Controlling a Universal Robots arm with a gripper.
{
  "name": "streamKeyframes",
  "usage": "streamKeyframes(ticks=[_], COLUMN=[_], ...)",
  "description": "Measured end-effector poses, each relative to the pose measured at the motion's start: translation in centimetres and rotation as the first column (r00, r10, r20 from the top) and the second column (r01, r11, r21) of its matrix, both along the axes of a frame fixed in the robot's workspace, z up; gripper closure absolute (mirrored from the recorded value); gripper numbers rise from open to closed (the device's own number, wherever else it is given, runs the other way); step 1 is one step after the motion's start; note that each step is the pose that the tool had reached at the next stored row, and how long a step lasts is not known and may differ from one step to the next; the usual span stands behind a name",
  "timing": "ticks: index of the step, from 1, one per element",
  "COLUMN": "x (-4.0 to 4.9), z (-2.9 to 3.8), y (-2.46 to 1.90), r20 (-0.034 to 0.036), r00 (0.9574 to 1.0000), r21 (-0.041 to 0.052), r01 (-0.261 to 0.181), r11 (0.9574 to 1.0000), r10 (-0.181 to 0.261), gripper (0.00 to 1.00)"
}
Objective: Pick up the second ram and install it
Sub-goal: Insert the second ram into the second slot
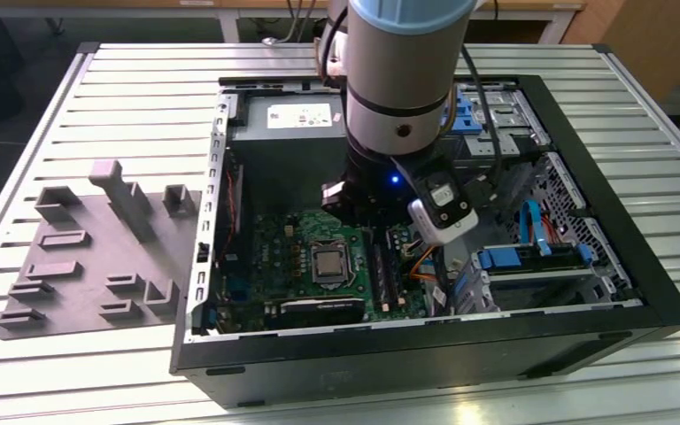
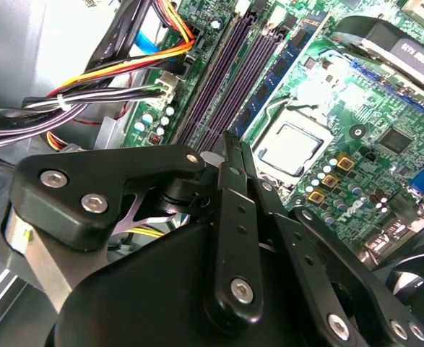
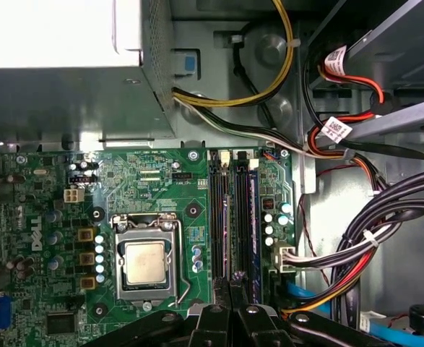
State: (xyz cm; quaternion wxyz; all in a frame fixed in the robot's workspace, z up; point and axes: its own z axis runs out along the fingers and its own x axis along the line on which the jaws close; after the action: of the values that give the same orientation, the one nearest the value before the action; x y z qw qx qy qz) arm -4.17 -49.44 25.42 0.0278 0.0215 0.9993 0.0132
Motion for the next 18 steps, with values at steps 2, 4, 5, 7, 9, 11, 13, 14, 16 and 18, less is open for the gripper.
streamKeyframes(ticks=[2,4,5,7,9,11,13,14,16,18], x=[0.00,0.00,0.00,0.00,0.00,0.00,0.00,0.00,0.00,0.00], z=[-0.06,-0.13,-0.16,-0.25,-0.35,-0.44,-0.52,-0.55,-0.62,-0.68], y=[0.00,0.01,0.01,0.01,0.02,0.05,0.06,0.07,0.08,0.08], r20=[0.0000,0.0000,0.0000,0.0001,0.0000,0.0000,0.0000,0.0000,0.0000,0.0000], r00=[1.0000,1.0000,1.0000,1.0000,1.0000,1.0000,1.0000,1.0000,1.0000,1.0000], r21=[-0.0001,0.0000,-0.0001,0.0000,-0.0001,-0.0002,-0.0002,-0.0002,-0.0001,-0.0002], r01=[0.001,0.001,0.002,0.002,0.003,0.003,0.003,0.003,0.002,0.000], r11=[1.0000,1.0000,1.0000,1.0000,1.0000,1.0000,1.0000,1.0000,1.0000,1.0000], r10=[-0.001,-0.001,-0.002,-0.002,-0.003,-0.003,-0.003,-0.003,-0.002,0.000], gripper=[0.89,0.89,0.89,0.89,0.89,0.89,0.89,0.89,0.89,0.89])
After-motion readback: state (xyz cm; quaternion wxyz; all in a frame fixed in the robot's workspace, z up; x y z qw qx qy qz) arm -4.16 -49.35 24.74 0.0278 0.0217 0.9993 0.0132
